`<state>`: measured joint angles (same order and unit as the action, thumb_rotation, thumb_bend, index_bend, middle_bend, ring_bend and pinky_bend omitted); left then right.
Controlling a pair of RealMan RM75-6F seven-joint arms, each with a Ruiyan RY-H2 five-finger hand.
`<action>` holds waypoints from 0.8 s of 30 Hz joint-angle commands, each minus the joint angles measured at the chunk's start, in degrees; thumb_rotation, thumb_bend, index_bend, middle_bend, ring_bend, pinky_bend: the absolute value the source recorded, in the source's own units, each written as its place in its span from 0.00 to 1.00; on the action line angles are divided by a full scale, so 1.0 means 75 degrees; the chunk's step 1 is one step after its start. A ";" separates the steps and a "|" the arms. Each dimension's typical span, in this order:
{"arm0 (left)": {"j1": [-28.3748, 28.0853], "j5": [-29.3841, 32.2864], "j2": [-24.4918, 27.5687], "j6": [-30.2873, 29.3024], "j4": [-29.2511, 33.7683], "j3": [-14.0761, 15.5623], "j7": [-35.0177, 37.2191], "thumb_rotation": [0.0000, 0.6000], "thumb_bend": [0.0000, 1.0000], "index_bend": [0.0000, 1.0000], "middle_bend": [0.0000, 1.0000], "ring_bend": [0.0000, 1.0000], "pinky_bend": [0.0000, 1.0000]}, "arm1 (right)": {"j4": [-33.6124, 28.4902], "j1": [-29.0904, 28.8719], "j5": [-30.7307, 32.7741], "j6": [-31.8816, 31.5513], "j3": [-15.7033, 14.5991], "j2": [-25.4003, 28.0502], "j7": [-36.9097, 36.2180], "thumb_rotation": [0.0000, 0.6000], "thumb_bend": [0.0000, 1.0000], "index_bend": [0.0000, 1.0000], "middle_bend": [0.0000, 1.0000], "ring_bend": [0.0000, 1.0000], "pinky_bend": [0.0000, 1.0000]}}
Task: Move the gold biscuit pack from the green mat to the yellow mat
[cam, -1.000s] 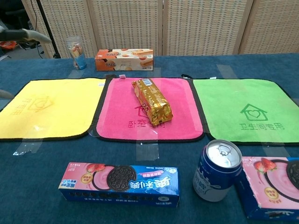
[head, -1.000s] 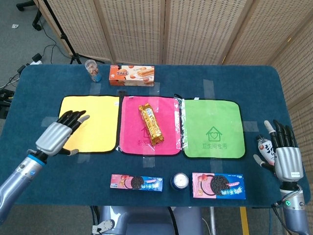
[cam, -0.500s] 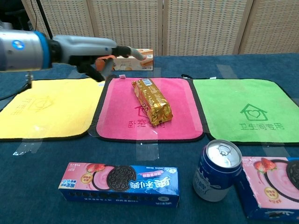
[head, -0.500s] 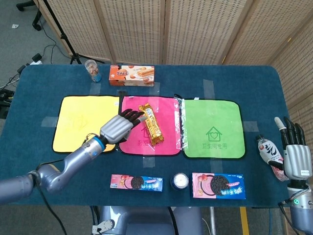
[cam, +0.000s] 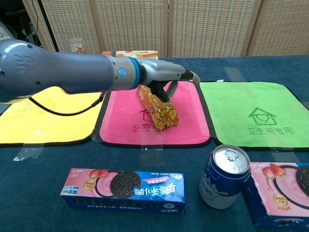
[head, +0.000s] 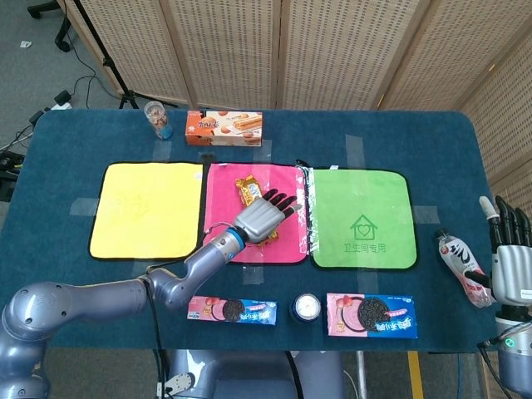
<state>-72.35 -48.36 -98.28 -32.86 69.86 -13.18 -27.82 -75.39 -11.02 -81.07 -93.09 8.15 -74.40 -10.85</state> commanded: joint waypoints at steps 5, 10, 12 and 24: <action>-0.0322 0.0333 -0.0551 0.0247 -0.0834 0.0303 -0.0005 1.00 1.00 0.09 0.00 0.00 0.00 | -0.0068 0.0076 -0.0032 0.0046 0.0083 0.0054 0.0000 1.00 0.00 0.00 0.00 0.00 0.00; -0.0359 0.0389 -0.0547 0.0369 -0.0955 0.0435 0.0102 1.00 1.00 0.12 0.00 0.00 0.00 | -0.0121 0.0118 -0.0034 0.0095 0.0143 0.0087 -0.0005 1.00 0.00 0.00 0.00 0.00 0.00; -0.0364 0.0428 -0.0509 0.0394 -0.0926 0.0466 0.0119 1.00 1.00 0.14 0.00 0.00 0.00 | -0.0152 0.0130 -0.0040 0.0094 0.0158 0.0098 0.0015 1.00 0.00 0.00 0.00 0.00 0.00; -0.0286 0.0684 0.0061 0.0417 -0.0478 0.0963 0.0021 1.00 1.00 0.21 0.00 0.02 0.00 | -0.0275 0.0202 -0.0098 0.0090 0.0236 0.0117 0.0108 1.00 0.00 0.00 0.00 0.00 0.00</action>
<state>-74.81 -43.63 -98.76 -29.85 65.39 -6.71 -27.55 -77.42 -9.54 -81.83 -92.45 9.89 -73.53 -10.04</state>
